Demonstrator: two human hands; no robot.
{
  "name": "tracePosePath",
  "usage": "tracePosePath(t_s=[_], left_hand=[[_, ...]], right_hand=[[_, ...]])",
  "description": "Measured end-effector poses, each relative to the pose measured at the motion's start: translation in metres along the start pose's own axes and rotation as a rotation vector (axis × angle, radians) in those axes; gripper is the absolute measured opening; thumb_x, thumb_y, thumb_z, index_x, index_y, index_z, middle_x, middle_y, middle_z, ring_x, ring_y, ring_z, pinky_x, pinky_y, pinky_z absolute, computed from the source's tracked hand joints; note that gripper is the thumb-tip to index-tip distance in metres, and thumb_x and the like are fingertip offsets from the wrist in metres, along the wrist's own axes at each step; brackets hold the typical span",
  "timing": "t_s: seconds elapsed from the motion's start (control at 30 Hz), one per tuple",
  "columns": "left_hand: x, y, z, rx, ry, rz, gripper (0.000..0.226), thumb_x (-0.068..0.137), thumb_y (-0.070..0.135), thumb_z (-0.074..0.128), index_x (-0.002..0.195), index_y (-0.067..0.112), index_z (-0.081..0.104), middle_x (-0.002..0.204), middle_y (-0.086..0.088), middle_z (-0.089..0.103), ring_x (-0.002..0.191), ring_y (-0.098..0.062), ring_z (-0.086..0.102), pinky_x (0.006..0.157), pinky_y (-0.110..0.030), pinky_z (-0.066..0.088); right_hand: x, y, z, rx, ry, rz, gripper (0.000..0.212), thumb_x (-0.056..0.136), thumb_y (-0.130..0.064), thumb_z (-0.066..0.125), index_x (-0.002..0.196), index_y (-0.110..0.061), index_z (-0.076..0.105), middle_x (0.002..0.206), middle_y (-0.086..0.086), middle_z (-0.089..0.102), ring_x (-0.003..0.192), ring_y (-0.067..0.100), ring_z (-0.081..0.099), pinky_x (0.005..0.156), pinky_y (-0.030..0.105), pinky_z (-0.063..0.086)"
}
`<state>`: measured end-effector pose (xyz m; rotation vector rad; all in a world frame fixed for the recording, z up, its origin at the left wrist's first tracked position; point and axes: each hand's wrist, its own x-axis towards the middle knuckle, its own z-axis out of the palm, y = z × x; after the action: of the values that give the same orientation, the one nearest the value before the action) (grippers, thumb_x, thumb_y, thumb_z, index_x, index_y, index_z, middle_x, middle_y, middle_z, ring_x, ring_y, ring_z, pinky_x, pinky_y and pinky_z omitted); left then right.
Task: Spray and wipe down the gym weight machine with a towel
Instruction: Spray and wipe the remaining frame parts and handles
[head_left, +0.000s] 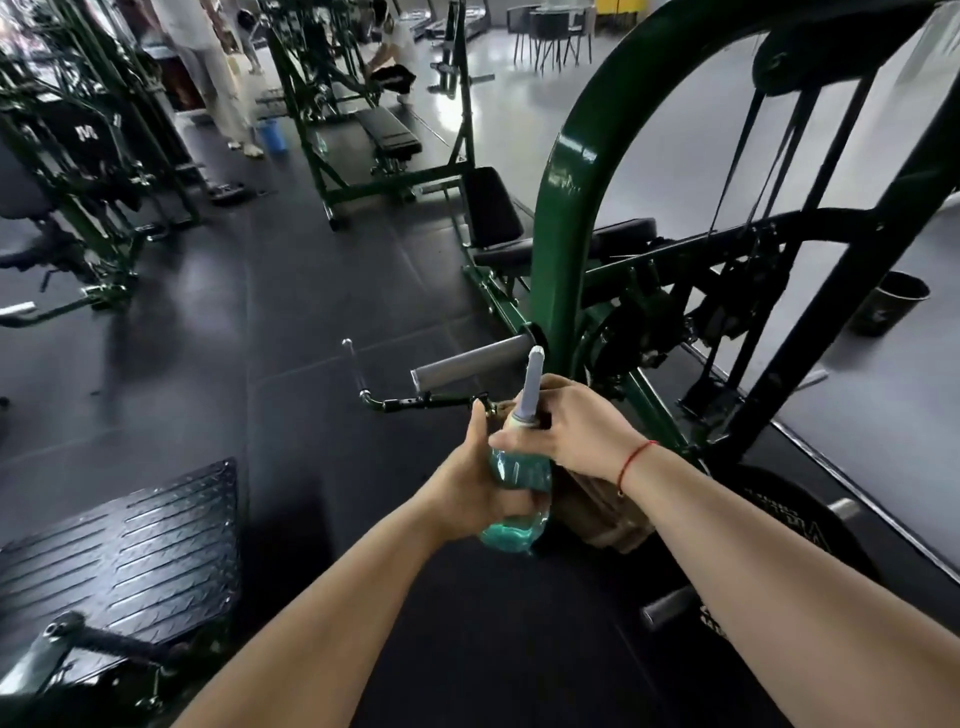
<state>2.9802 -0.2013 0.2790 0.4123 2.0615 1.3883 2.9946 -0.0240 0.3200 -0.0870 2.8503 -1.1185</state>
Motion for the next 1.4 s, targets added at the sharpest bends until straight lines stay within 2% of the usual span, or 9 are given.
tracePosePath(t_s=[0.1, 0.17, 0.3, 0.43, 0.63, 0.9, 1.13, 1.27, 1.4], left_hand=[[0.004, -0.012, -0.016, -0.09, -0.018, 0.001, 0.145, 0.059, 0.024, 0.092, 0.16, 0.034, -0.012, 0.12, 0.0, 0.072, 0.117, -0.022, 0.067, 0.107, -0.048, 0.05], [0.004, -0.015, -0.023, -0.102, -0.027, 0.004, 0.14, 0.059, 0.023, 0.095, 0.16, 0.034, 0.0, 0.117, -0.003, 0.072, 0.114, -0.027, 0.068, 0.104, -0.058, 0.049], [0.003, -0.009, -0.032, -0.176, 0.044, 0.009, 0.113, 0.071, 0.004, 0.088, 0.158, 0.027, 0.019, 0.112, -0.006, 0.074, 0.107, -0.026, 0.072, 0.094, -0.043, 0.058], [0.011, -0.002, -0.042, -0.262, 0.155, -0.017, 0.071, 0.078, -0.008, 0.08, 0.13, 0.03, 0.052, 0.097, -0.004, 0.076, 0.093, -0.022, 0.075, 0.078, -0.028, 0.059], [0.042, 0.005, -0.061, -0.307, 0.338, -0.066, 0.057, 0.075, -0.008, 0.082, 0.119, 0.021, 0.06, 0.092, -0.003, 0.076, 0.087, -0.018, 0.074, 0.073, -0.026, 0.057], [0.063, 0.012, -0.073, -0.355, 0.4, -0.064, 0.062, 0.056, 0.015, 0.092, 0.112, 0.023, 0.067, 0.095, -0.006, 0.076, 0.09, -0.022, 0.074, 0.081, -0.035, 0.061], [0.072, 0.014, -0.087, -0.366, 0.432, -0.062, 0.067, 0.054, 0.037, 0.09, 0.112, 0.013, 0.066, 0.096, -0.006, 0.077, 0.091, -0.023, 0.074, 0.085, -0.035, 0.06], [0.08, 0.017, -0.099, -0.407, 0.483, -0.067, 0.061, 0.065, 0.046, 0.087, 0.113, 0.013, 0.067, 0.101, -0.012, 0.077, 0.092, -0.028, 0.076, 0.081, -0.037, 0.062], [0.089, 0.016, -0.124, -0.417, 0.43, -0.069, 0.045, 0.083, 0.039, 0.076, 0.112, 0.006, 0.066, 0.092, -0.007, 0.077, 0.084, -0.023, 0.075, 0.07, -0.031, 0.06]], right_hand=[[0.009, 0.002, -0.01, 0.182, -0.154, 0.039, 0.047, 0.071, -0.052, 0.083, 0.107, -0.024, 0.069, 0.121, -0.01, 0.054, 0.087, 0.015, 0.066, 0.073, 0.022, 0.054], [0.014, 0.013, -0.013, 0.222, -0.194, 0.034, 0.038, 0.075, -0.036, 0.086, 0.108, -0.03, 0.067, 0.125, -0.01, 0.059, 0.11, 0.011, 0.063, 0.089, 0.016, 0.047], [0.033, 0.045, -0.012, 0.409, -0.18, 0.054, 0.045, 0.08, 0.0, 0.08, 0.112, -0.029, 0.069, 0.111, -0.007, 0.072, 0.104, 0.001, 0.067, 0.092, 0.02, 0.05], [0.068, 0.062, -0.02, 0.547, -0.014, 0.163, 0.052, 0.081, 0.009, 0.072, 0.113, -0.031, 0.065, 0.111, 0.009, 0.071, 0.096, 0.019, 0.071, 0.091, 0.043, 0.059], [0.141, 0.049, -0.038, 0.454, 0.125, 0.031, 0.051, 0.076, 0.004, 0.07, 0.11, -0.033, 0.067, 0.107, -0.006, 0.074, 0.101, 0.009, 0.069, 0.099, 0.04, 0.054], [0.193, 0.023, -0.073, 0.513, 0.015, -0.117, 0.044, 0.082, 0.002, 0.069, 0.115, -0.027, 0.069, 0.109, -0.005, 0.072, 0.103, 0.007, 0.068, 0.093, 0.026, 0.054], [0.209, 0.048, -0.007, -0.451, 0.092, -0.249, 0.038, 0.086, -0.009, 0.061, 0.122, -0.022, 0.064, 0.11, 0.003, 0.069, 0.102, 0.029, 0.059, 0.078, 0.04, 0.055], [0.178, 0.059, 0.036, -0.475, 0.185, -0.232, 0.044, 0.094, -0.045, 0.057, 0.134, -0.029, 0.054, 0.134, -0.01, 0.062, 0.124, 0.027, 0.051, 0.098, 0.052, 0.043], [0.18, 0.06, 0.05, -0.6, 0.072, -0.101, 0.09, 0.082, -0.082, 0.04, 0.154, -0.032, 0.024, 0.16, -0.016, 0.024, 0.149, 0.027, 0.019, 0.12, 0.061, 0.006]])
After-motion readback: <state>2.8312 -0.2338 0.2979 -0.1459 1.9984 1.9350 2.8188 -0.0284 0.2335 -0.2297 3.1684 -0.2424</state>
